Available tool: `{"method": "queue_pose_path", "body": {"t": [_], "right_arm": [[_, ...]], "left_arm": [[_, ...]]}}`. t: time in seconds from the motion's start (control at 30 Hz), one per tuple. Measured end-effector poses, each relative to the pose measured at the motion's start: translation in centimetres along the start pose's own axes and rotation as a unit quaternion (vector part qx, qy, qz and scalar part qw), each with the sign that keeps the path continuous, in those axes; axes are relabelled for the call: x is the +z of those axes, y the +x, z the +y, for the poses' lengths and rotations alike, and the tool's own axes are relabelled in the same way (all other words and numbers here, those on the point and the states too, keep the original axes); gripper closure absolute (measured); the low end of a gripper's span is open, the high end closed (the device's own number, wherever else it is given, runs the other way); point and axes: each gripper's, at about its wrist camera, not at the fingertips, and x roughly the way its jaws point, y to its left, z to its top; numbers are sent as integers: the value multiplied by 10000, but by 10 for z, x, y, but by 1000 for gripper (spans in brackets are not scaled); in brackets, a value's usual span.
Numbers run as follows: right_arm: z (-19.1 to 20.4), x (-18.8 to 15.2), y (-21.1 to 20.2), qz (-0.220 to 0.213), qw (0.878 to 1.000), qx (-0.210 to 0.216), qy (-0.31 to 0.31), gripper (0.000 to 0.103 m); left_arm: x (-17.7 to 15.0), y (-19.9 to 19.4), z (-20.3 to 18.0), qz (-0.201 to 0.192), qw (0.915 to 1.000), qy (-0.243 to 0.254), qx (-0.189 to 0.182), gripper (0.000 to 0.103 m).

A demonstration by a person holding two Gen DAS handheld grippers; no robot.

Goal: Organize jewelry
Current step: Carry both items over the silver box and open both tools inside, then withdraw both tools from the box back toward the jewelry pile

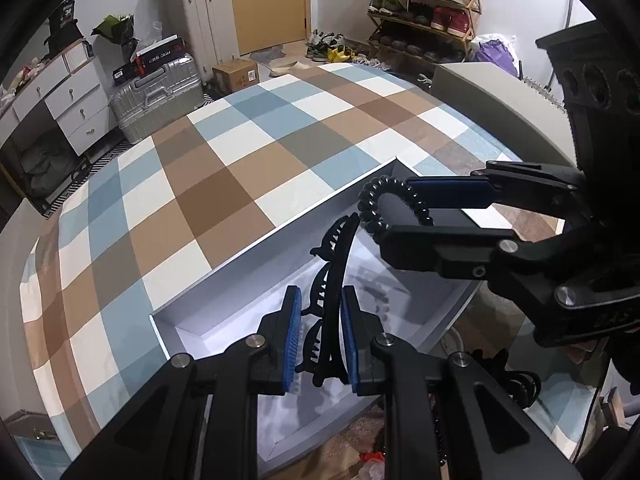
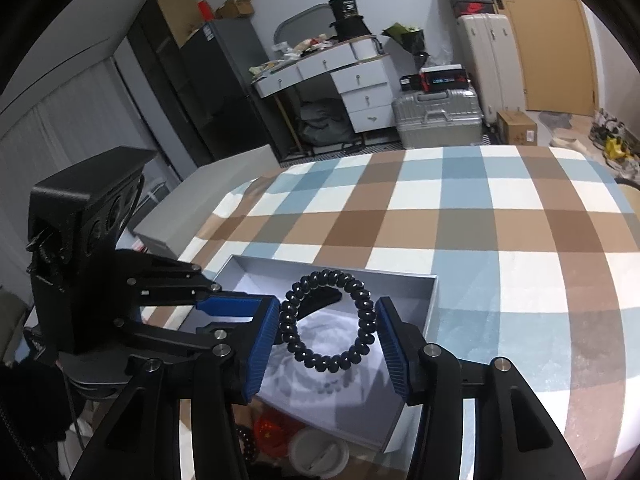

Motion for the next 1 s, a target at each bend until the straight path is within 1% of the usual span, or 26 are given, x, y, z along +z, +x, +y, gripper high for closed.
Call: {"method": "queue_pose_path", "body": {"t": [0.03,0.1,0.13,0.17,0.2,0.27,0.43,0.53,0.63,0.7,0.77,0.87,0.93,0.97,1.0], "right_arm": [[0,0,0,-11,10000,16,3,51],[2,0,-2,-66,10000,0,-32,41],[3,0,-4,-101,9999,-9,-43,33],[4,1,-6,-153,9999,-13,-52,30],[5,1,-8,-203,9998,-27,-60,29],[5,2,-14,-305,9995,-60,-41,29],[4,0,-34,-518,9985,-102,117,27],[7,-3,-48,-661,9976,-149,150,24],[10,-5,-66,-836,9963,-88,166,23],[14,-8,-79,-967,9951,-85,166,20],[18,-10,-89,-1060,9942,-115,136,15],[27,-15,-103,-1185,9928,-185,29,14],[30,-18,-110,-1229,9921,-233,-17,12],[32,-19,-112,-1248,9919,-252,-26,10],[34,-20,-115,-1269,9916,-262,-31,9]], "left_arm": [[0,0,0,-10,10000,6,20,88],[0,0,0,-45,9999,21,104,87],[0,-2,0,-66,9999,4,148,86],[1,-1,1,-61,9998,-17,192,79],[1,-3,3,-81,9996,-61,247,70],[0,-7,5,-159,9995,-131,253,60],[-3,-23,2,-354,9988,-161,292,59],[-6,-36,-1,-535,9977,-240,348,58],[-9,-49,-4,-756,9954,-312,502,51],[-14,-62,-6,-1047,9910,-416,730,47],[-20,-75,-9,-1257,9876,-496,802,47],[-27,-91,-13,-1531,9816,-630,949,45],[-33,-101,-17,-1757,9756,-725,1099,36],[-36,-104,-18,-1850,9726,-787,1172,28],[-39,-108,-20,-1965,9684,-868,1267,24]]}}
